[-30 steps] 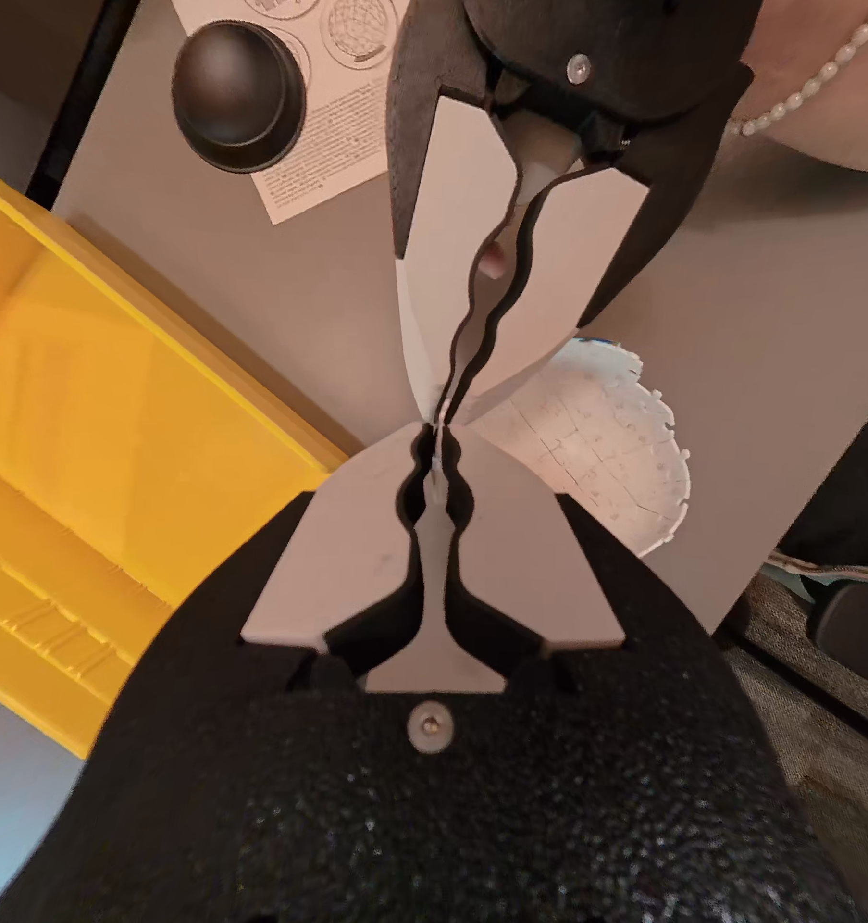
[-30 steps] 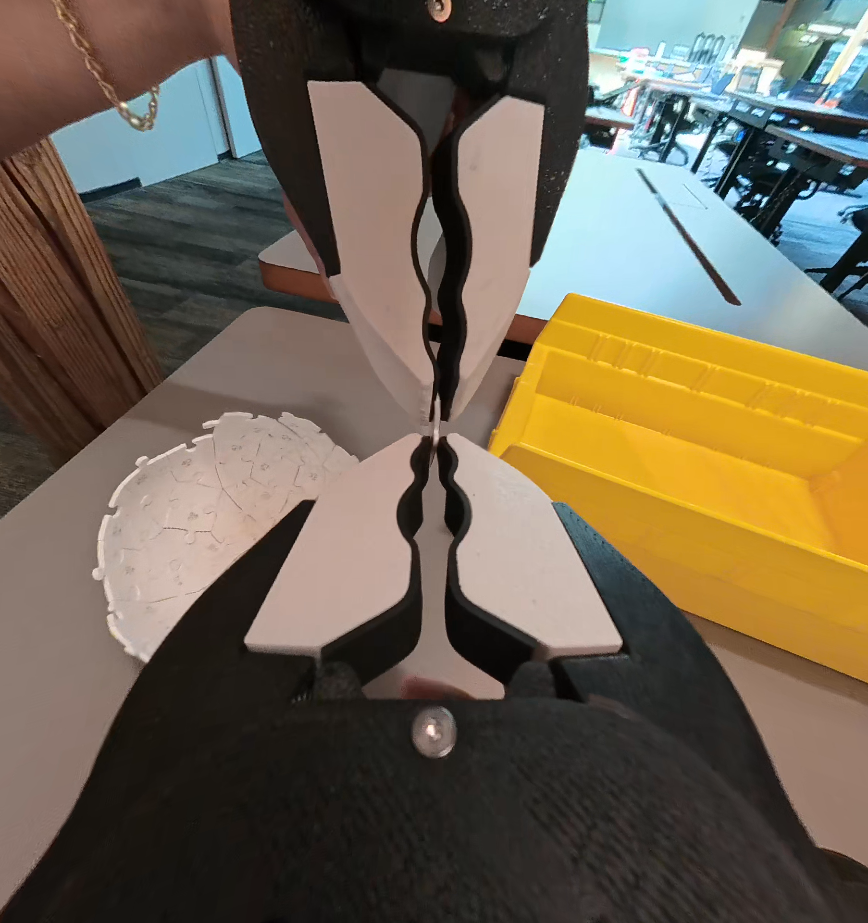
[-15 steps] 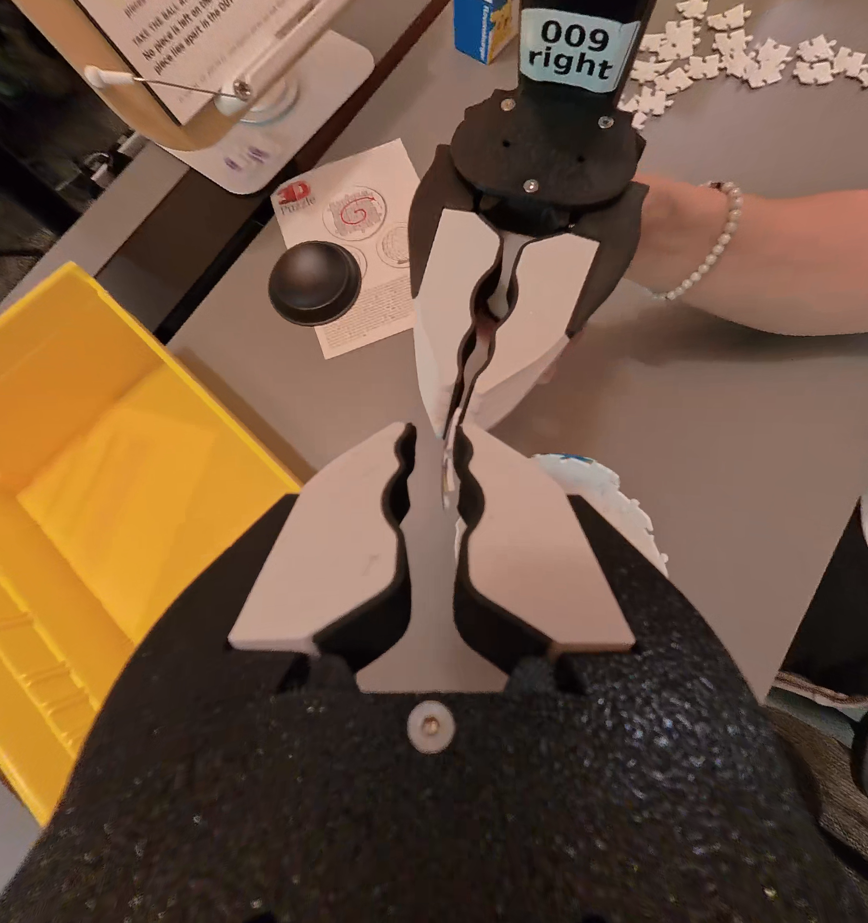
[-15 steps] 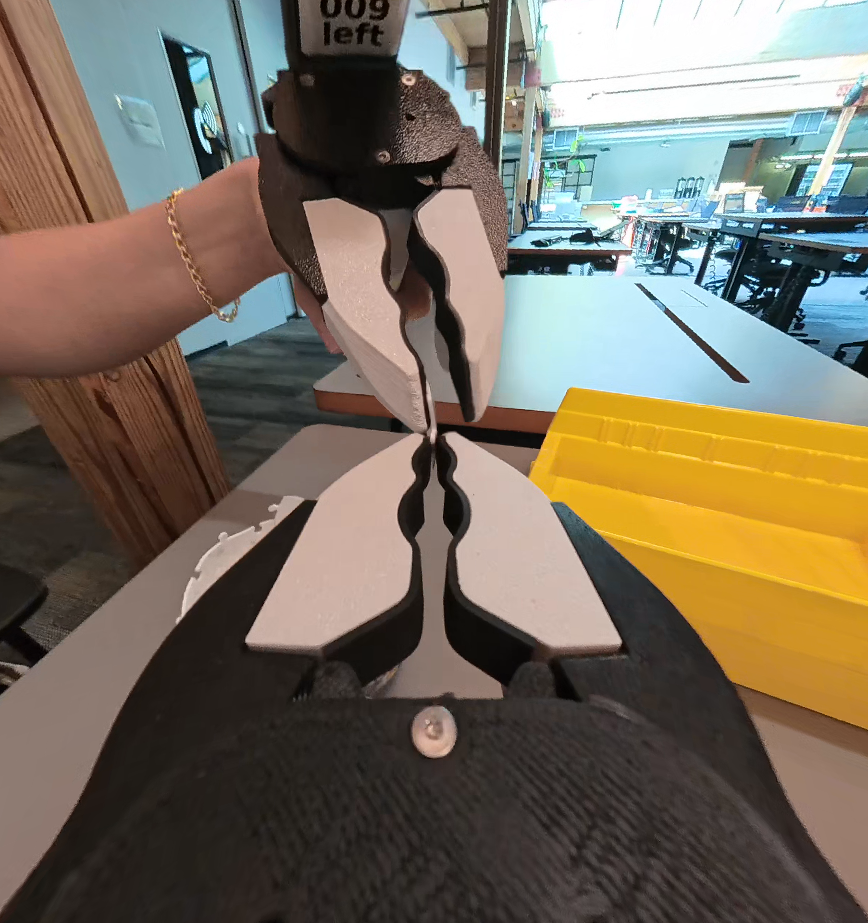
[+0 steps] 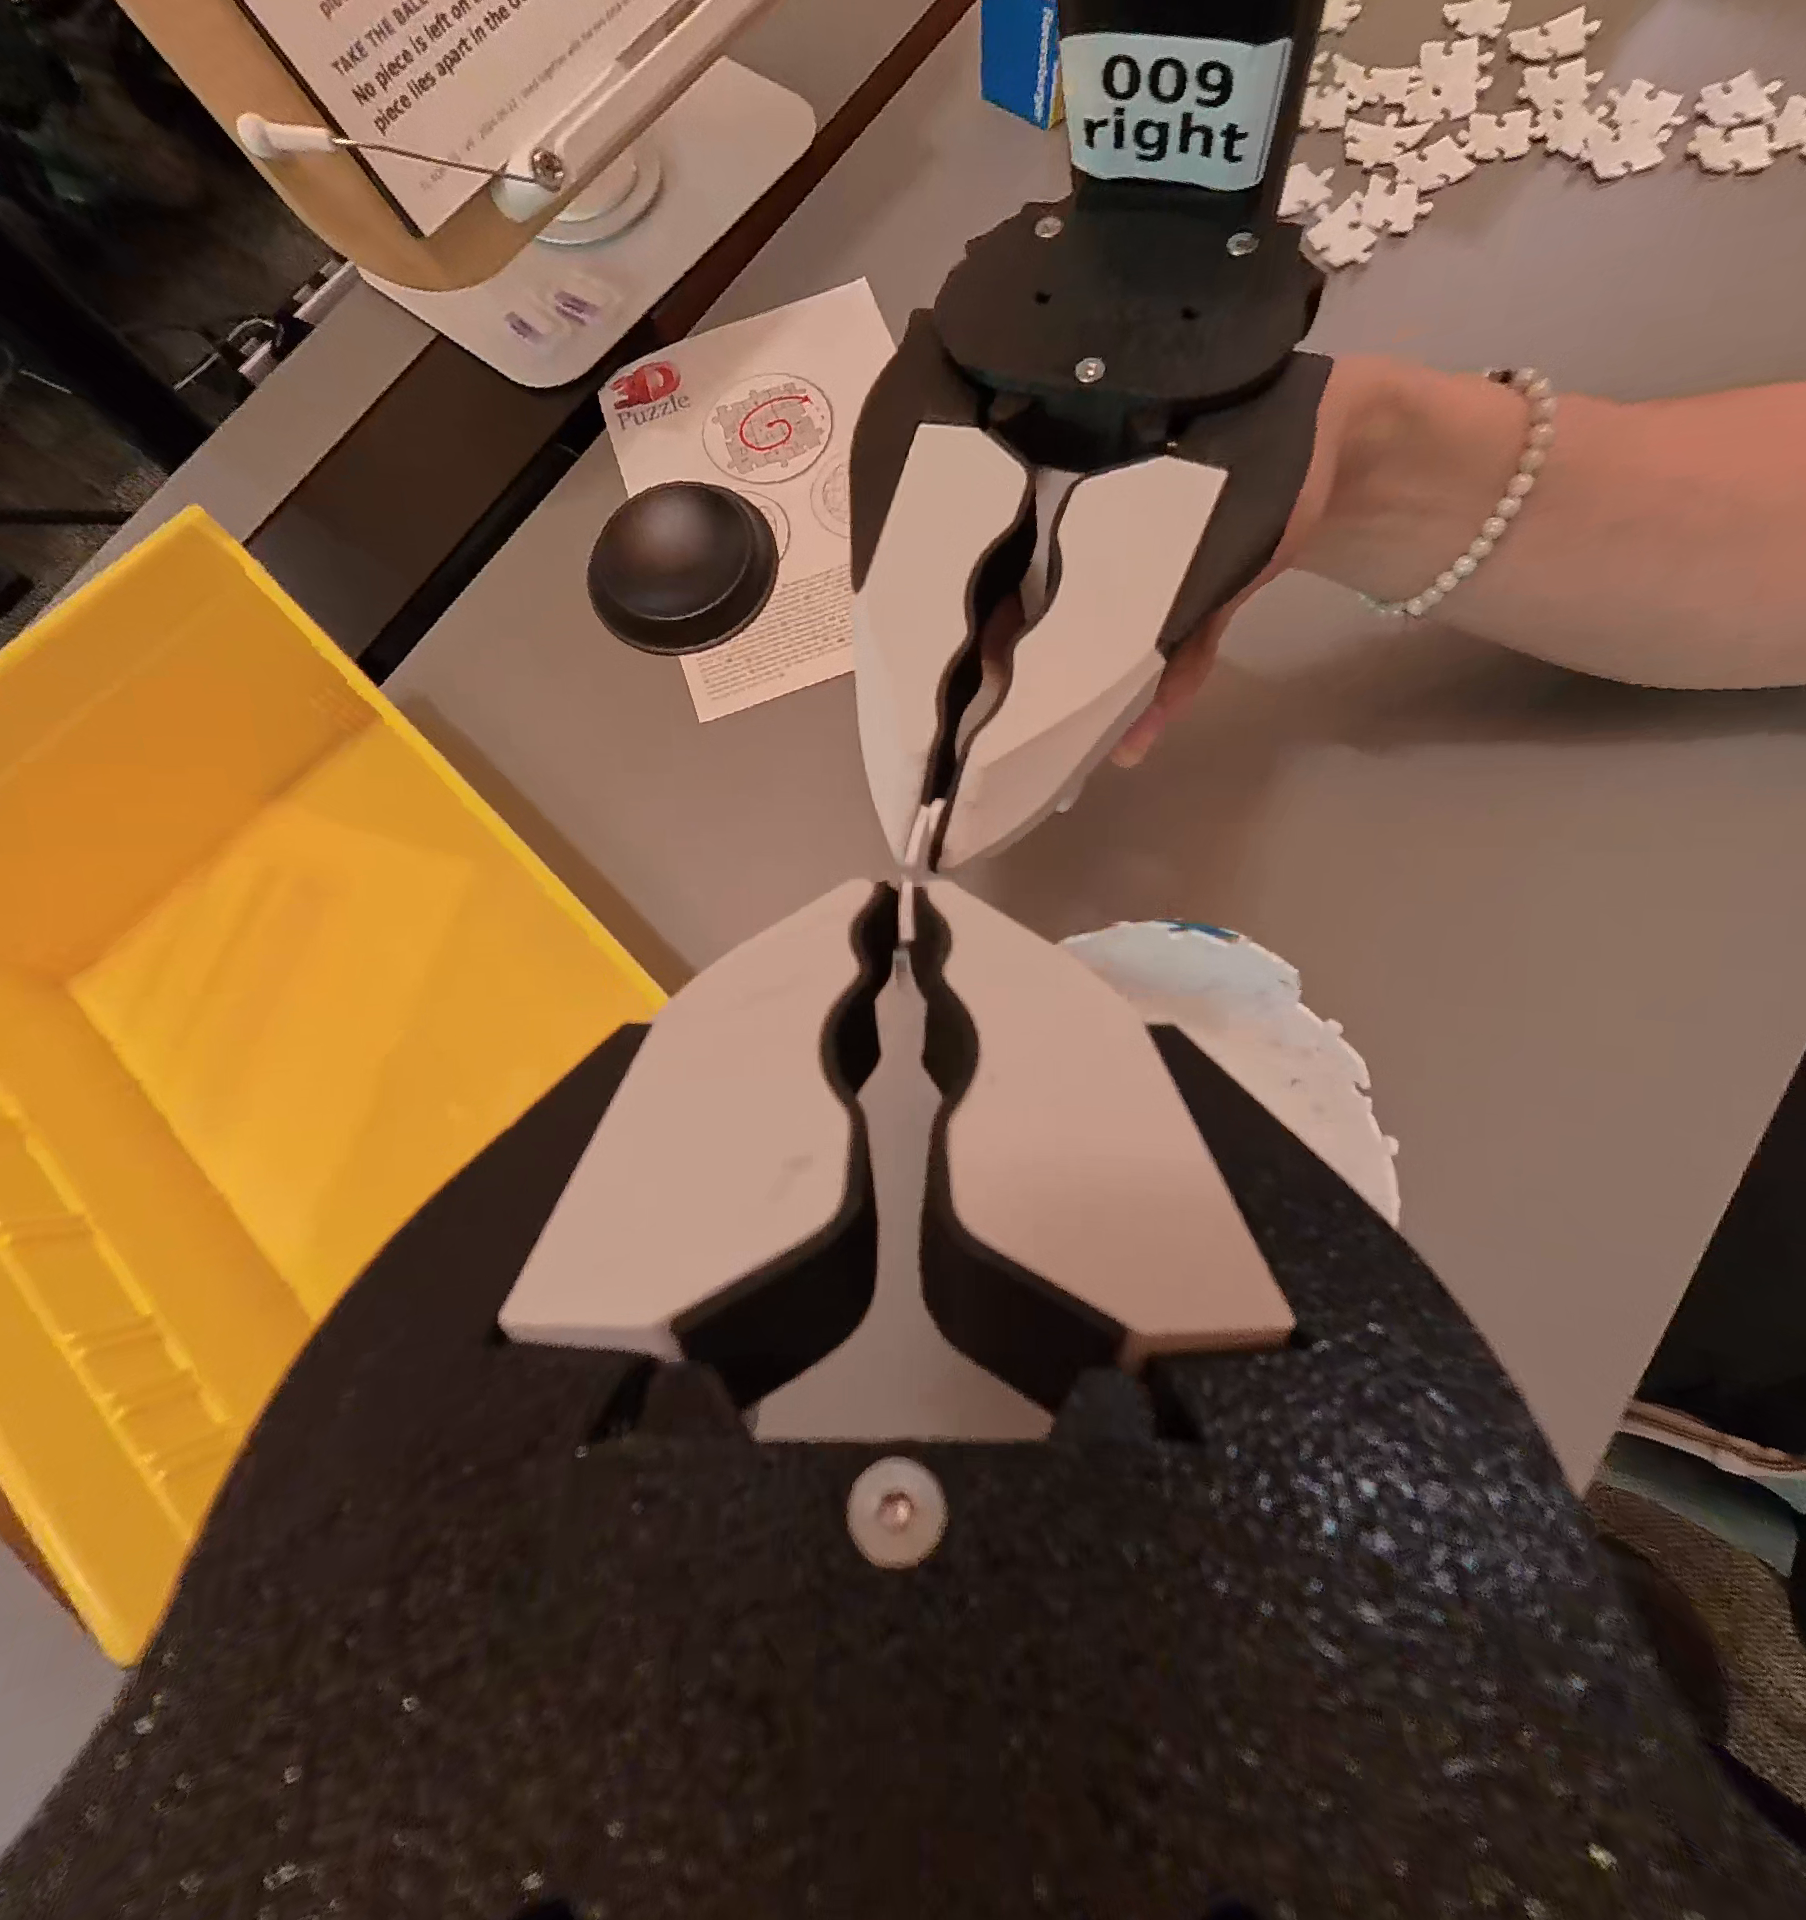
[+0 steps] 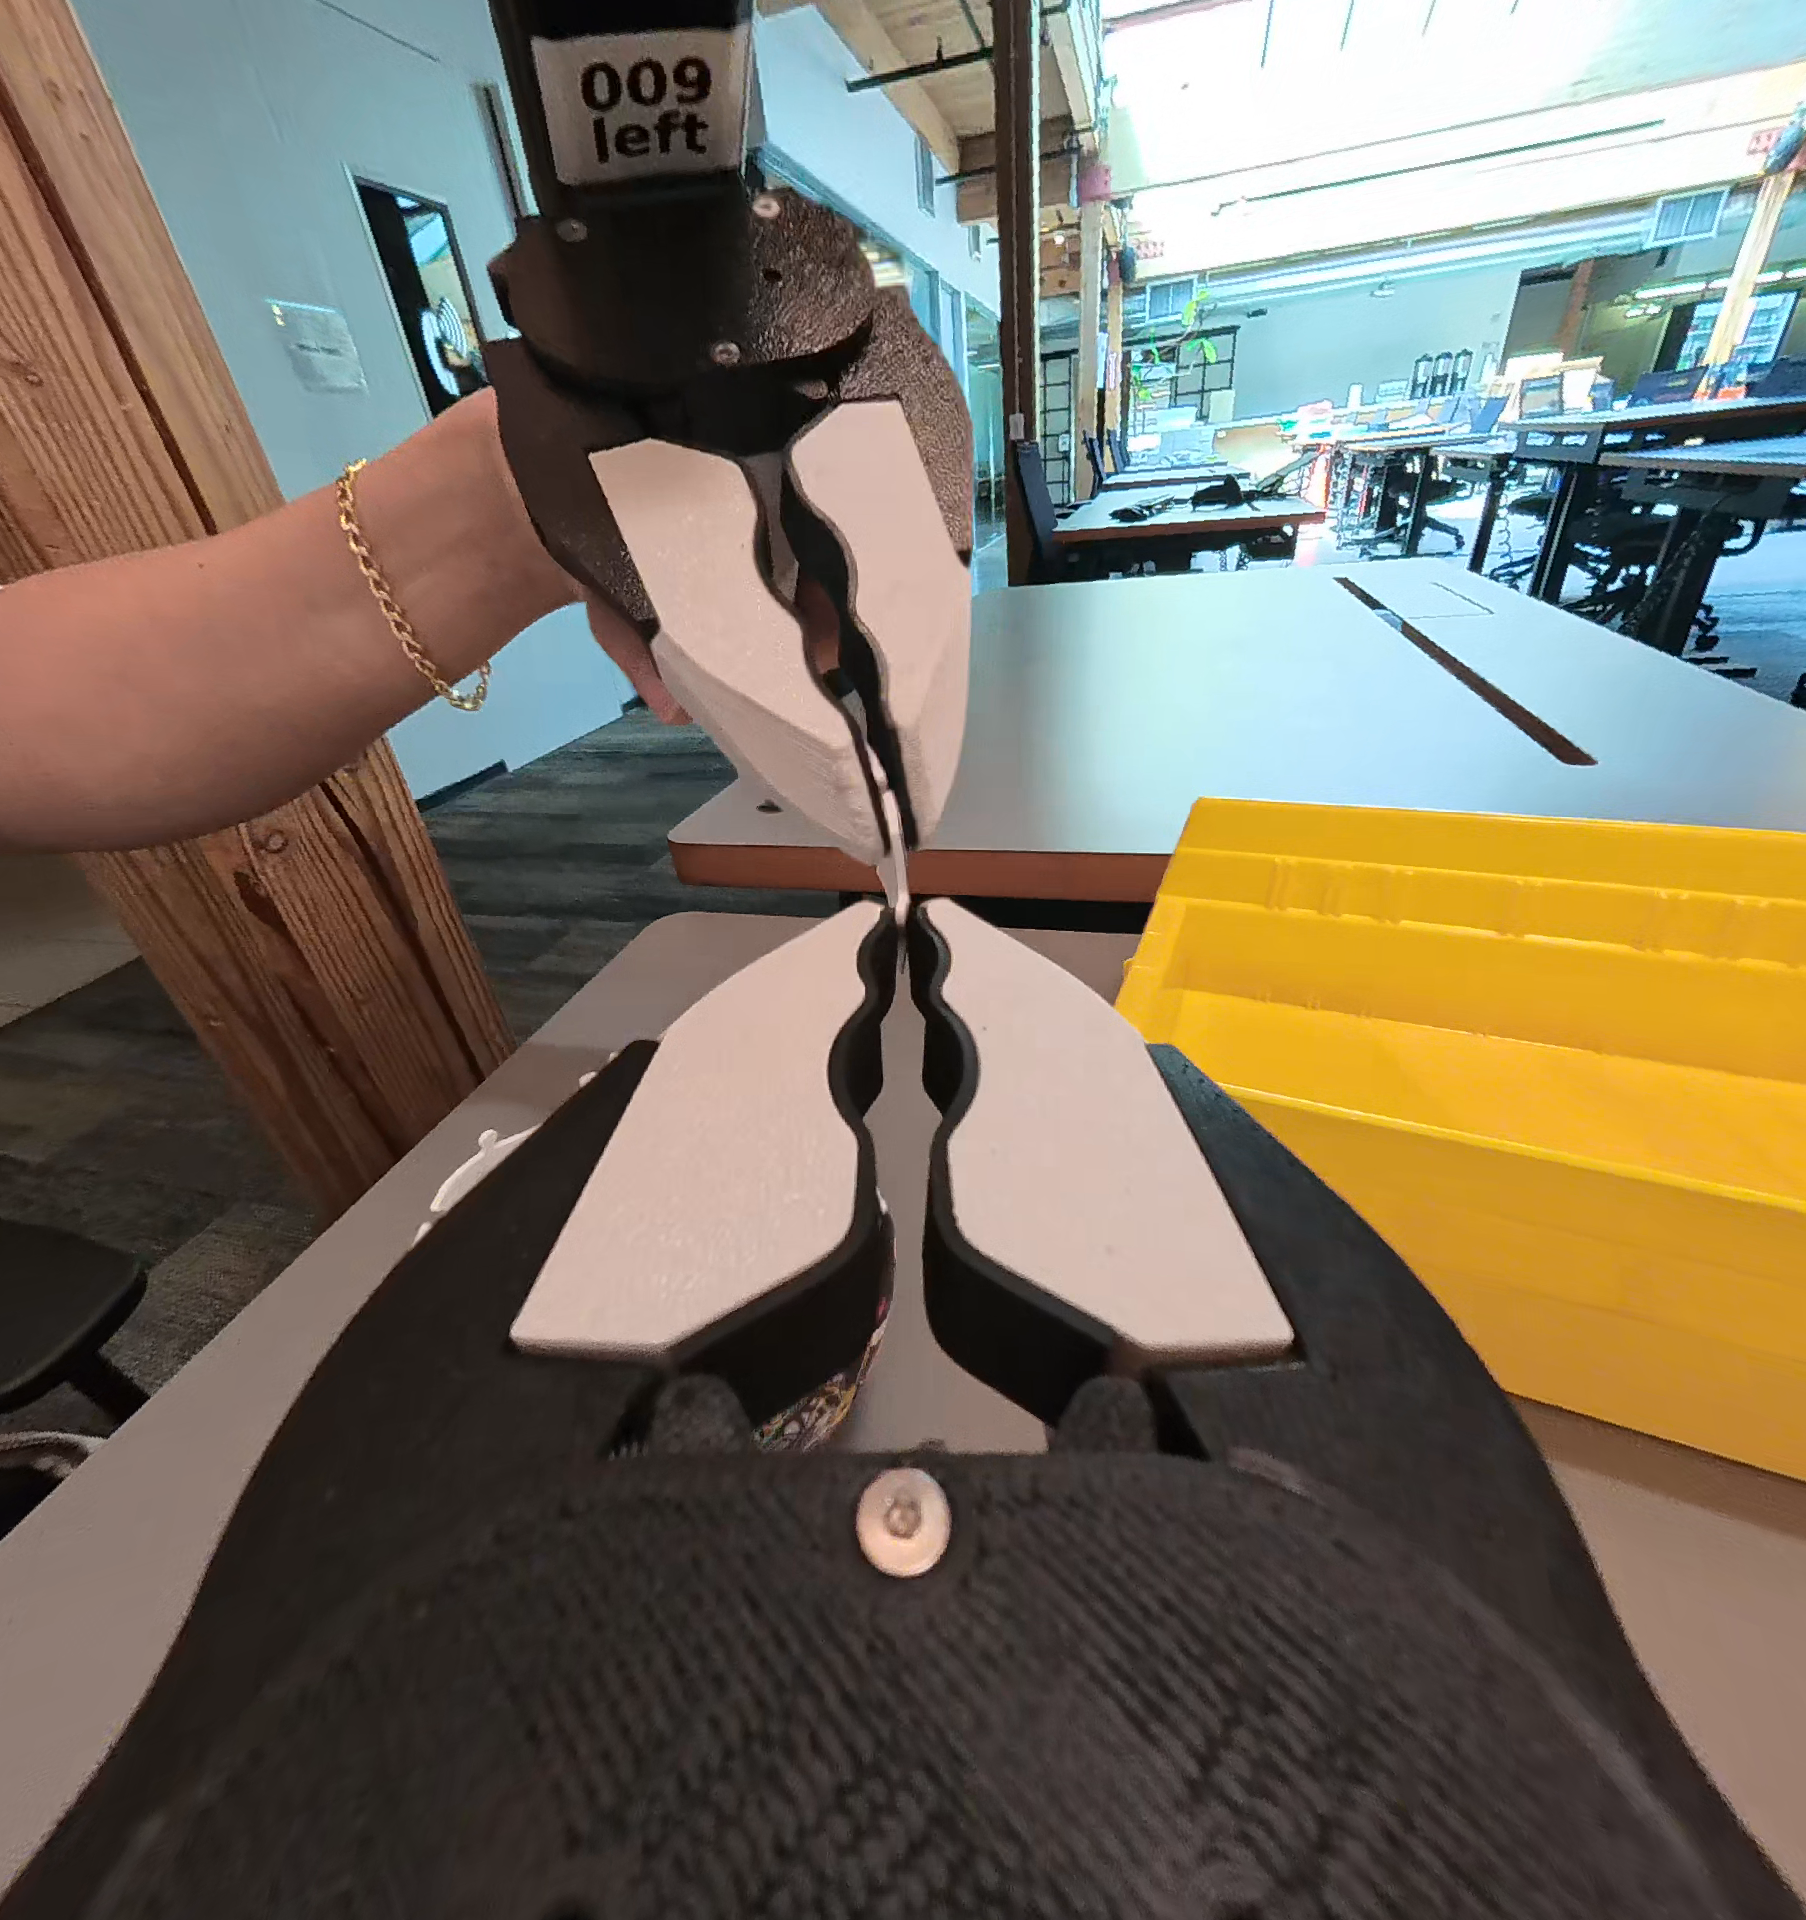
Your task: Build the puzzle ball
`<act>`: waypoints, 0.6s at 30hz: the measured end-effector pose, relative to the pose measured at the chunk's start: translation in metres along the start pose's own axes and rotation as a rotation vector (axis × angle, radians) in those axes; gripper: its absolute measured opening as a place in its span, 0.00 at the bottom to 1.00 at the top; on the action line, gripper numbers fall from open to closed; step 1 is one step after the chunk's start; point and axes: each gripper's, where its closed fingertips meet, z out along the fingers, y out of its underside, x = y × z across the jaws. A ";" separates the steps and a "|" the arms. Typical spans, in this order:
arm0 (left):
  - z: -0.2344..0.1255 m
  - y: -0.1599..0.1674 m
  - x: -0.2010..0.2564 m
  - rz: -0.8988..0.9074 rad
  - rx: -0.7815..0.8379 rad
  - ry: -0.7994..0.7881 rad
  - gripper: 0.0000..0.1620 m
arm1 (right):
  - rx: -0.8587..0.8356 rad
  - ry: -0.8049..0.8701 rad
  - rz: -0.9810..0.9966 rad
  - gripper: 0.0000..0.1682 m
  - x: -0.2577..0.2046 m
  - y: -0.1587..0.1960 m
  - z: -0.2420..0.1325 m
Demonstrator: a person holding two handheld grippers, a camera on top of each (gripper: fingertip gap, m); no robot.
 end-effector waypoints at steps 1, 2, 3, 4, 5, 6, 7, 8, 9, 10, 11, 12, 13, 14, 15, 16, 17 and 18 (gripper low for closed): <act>0.000 0.001 -0.001 0.010 -0.011 -0.008 0.02 | -0.003 0.008 -0.002 0.01 0.001 0.001 0.001; 0.000 0.003 0.000 0.017 -0.027 -0.004 0.02 | -0.012 0.003 -0.003 0.01 0.000 0.002 0.002; 0.000 0.005 0.001 0.015 -0.044 0.003 0.01 | -0.023 -0.006 -0.004 0.01 -0.002 0.004 0.003; 0.001 0.008 0.003 0.007 -0.060 0.008 0.01 | -0.036 -0.012 -0.008 0.01 -0.003 0.007 0.003; 0.001 0.011 0.004 -0.001 -0.078 0.014 0.01 | -0.054 -0.018 -0.016 0.01 -0.005 0.010 0.004; 0.002 0.015 0.006 -0.003 -0.101 0.018 0.01 | -0.077 -0.027 -0.028 0.02 -0.007 0.014 0.004; 0.002 0.021 0.006 0.000 -0.128 0.012 0.01 | -0.101 -0.027 -0.043 0.03 -0.008 0.018 0.004; 0.003 0.027 0.006 0.002 -0.156 0.004 0.01 | -0.117 -0.015 -0.056 0.08 -0.007 0.021 0.005; 0.003 0.033 0.007 -0.001 -0.183 0.003 0.01 | -0.126 0.003 -0.065 0.13 -0.005 0.023 0.006; 0.004 0.039 0.009 -0.004 -0.207 0.009 0.01 | -0.130 0.008 -0.068 0.17 -0.004 0.024 0.006; 0.005 0.046 0.011 -0.003 -0.232 0.012 0.01 | -0.137 0.003 -0.068 0.19 -0.005 0.025 0.006; 0.007 0.052 0.011 0.006 -0.260 0.005 0.01 | -0.143 0.003 -0.068 0.22 -0.005 0.026 0.007; 0.009 0.058 0.012 0.017 -0.284 -0.001 0.01 | -0.147 0.011 -0.067 0.25 -0.004 0.027 0.007; 0.011 0.063 0.014 0.024 -0.302 0.002 0.01 | -0.154 0.011 -0.060 0.28 -0.004 0.028 0.008; 0.015 0.066 0.016 0.027 -0.312 0.008 0.01 | -0.169 -0.001 -0.046 0.30 -0.006 0.030 0.008; 0.018 0.068 0.018 0.028 -0.317 0.016 0.01 | -0.190 -0.017 -0.039 0.33 -0.008 0.033 0.009; 0.022 0.070 0.021 0.026 -0.322 0.028 0.01 | -0.212 -0.022 -0.043 0.34 -0.008 0.038 0.010; 0.025 0.073 0.023 0.024 -0.332 0.043 0.01 | -0.242 -0.020 -0.043 0.35 -0.007 0.043 0.010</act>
